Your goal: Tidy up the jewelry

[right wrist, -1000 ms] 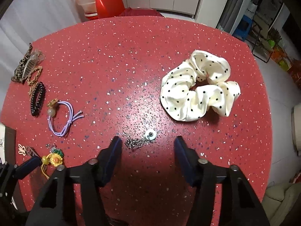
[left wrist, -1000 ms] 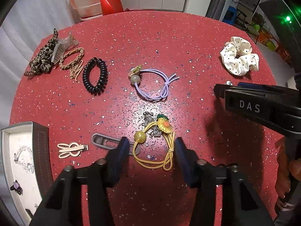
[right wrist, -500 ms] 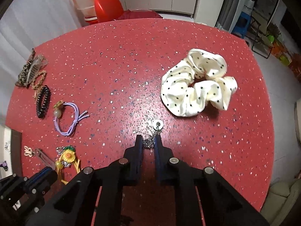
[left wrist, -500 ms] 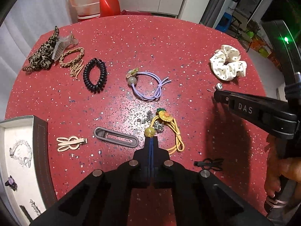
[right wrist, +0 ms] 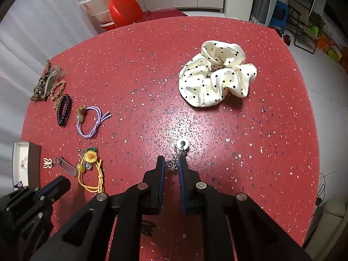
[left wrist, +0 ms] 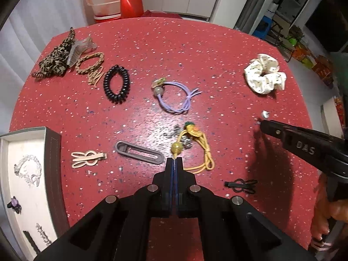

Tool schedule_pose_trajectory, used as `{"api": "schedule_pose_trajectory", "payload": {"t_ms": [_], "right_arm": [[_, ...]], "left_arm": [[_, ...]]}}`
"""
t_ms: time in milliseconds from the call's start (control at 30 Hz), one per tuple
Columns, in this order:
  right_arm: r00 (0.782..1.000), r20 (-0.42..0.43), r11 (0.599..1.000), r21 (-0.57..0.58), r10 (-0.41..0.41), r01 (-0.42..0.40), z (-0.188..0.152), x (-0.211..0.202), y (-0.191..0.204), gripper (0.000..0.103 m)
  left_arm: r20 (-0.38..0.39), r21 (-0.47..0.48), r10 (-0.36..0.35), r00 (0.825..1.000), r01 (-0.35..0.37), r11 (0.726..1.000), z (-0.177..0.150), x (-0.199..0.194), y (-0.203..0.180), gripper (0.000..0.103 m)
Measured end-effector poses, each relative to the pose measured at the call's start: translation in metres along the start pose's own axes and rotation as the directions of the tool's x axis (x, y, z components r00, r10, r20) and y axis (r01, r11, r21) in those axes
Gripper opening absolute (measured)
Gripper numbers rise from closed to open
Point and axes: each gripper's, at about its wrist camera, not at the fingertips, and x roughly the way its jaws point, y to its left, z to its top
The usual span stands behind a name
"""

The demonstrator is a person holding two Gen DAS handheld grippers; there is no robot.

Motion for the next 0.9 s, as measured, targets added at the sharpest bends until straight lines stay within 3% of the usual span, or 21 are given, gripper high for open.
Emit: {"api": "schedule_pose_trajectory", "payload": {"t_ms": [833, 867, 900], "right_arm": [[0.999, -0.016, 0.998, 0.032, 0.048, -0.047, -0.009, -0.002, -0.021, 0.013], [0.999, -0.017, 0.998, 0.033, 0.049, -0.049, -0.009, -0.002, -0.021, 0.013], [0.999, -0.017, 0.998, 0.034, 0.052, -0.051, -0.010, -0.002, -0.021, 0.013]], "left_arm": [[-0.013, -0.058, -0.001, 1.000, 0.000, 0.998, 0.044, 0.016, 0.005, 0.003], [-0.014, -0.057, -0.002, 1.000, 0.001, 0.998, 0.046, 0.016, 0.004, 0.037], [-0.020, -0.064, -0.002, 1.000, 0.001, 0.998, 0.048, 0.017, 0.005, 0.103]]}}
